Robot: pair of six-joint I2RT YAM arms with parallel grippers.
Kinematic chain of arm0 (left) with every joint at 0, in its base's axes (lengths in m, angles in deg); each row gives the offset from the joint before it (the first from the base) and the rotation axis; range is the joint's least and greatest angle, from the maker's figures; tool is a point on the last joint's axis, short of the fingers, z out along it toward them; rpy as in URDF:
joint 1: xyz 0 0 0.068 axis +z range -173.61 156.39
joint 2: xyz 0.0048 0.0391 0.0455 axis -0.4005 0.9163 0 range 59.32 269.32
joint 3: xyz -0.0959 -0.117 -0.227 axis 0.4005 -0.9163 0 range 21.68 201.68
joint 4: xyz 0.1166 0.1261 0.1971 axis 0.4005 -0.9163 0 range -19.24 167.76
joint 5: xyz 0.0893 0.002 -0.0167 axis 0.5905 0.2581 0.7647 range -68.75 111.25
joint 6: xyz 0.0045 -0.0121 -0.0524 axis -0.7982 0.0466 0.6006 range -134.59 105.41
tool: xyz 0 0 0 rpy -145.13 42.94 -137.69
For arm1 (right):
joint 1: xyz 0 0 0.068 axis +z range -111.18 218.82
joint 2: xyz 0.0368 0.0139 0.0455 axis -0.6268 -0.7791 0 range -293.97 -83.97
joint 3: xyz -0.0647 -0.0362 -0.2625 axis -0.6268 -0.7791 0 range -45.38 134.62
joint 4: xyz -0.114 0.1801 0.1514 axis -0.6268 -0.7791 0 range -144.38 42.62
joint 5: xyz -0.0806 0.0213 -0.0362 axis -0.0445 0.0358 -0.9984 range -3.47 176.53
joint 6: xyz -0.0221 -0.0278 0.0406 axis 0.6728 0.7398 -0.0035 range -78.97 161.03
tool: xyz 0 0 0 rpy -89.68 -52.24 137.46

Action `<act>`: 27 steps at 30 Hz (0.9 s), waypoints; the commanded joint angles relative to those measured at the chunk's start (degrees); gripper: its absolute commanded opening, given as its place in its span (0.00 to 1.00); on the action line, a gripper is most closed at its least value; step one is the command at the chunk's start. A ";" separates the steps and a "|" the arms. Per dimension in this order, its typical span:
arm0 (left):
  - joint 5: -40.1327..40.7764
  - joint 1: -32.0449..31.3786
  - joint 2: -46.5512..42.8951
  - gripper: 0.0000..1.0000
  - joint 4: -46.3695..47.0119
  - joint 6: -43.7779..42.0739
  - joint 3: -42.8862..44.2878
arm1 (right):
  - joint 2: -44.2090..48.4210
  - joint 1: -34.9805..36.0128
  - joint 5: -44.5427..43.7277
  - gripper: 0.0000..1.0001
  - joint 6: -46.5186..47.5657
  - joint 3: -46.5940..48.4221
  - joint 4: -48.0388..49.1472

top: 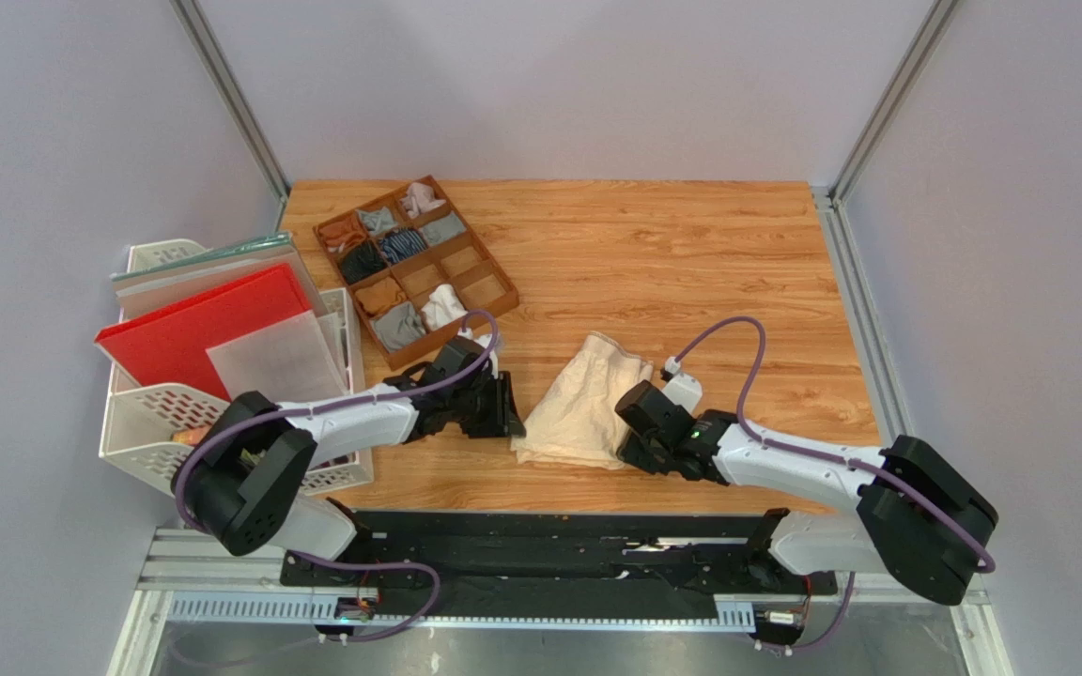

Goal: Roll the underwear
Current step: Adjust the underwear at the center of the board.

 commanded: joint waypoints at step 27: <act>0.59 -0.24 2.83 0.00 2.45 -4.61 3.13 | 9.57 -17.77 3.80 0.62 22.45 8.10 -4.25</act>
